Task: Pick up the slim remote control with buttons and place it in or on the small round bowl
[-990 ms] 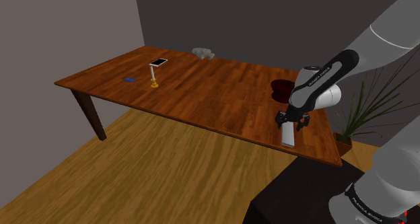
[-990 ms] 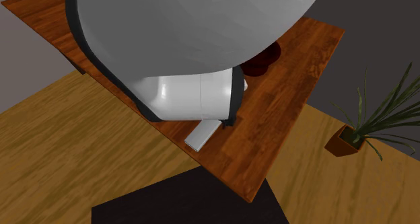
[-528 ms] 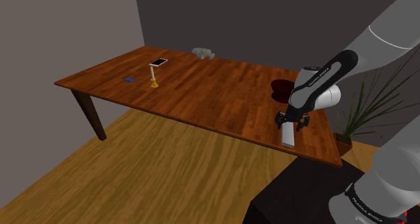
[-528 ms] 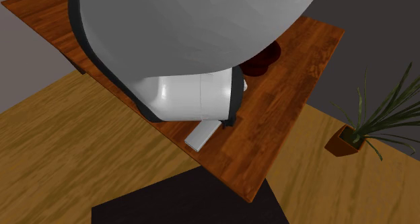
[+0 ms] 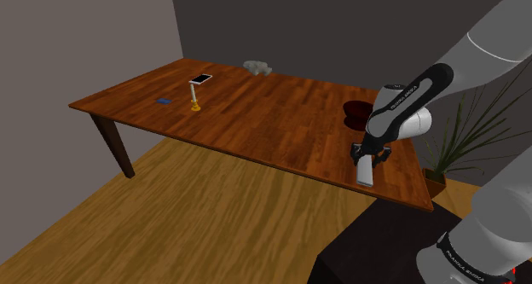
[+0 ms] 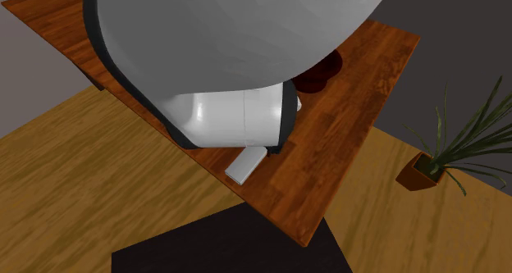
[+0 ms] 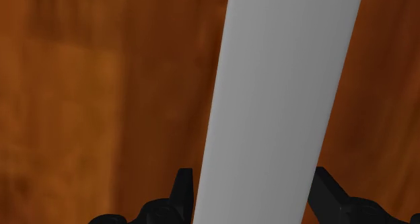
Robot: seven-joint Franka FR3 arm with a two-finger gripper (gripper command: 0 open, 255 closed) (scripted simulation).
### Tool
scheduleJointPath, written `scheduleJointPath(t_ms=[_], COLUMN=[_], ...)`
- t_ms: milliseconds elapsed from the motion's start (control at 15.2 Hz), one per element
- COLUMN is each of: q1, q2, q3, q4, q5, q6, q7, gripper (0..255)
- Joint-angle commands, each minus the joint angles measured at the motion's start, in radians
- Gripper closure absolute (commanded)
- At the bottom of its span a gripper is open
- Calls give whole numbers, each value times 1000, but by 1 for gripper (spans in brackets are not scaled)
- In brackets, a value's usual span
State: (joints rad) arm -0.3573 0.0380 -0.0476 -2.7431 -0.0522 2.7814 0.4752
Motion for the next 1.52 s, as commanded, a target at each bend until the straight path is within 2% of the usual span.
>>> scheduleJointPath(t_ms=[0,1452], q1=[0,1], q2=[0,-321], q3=[0,3], q4=[0,42], q5=[0,3], q6=[0,-363], q7=[0,-7], gripper=[255,255])
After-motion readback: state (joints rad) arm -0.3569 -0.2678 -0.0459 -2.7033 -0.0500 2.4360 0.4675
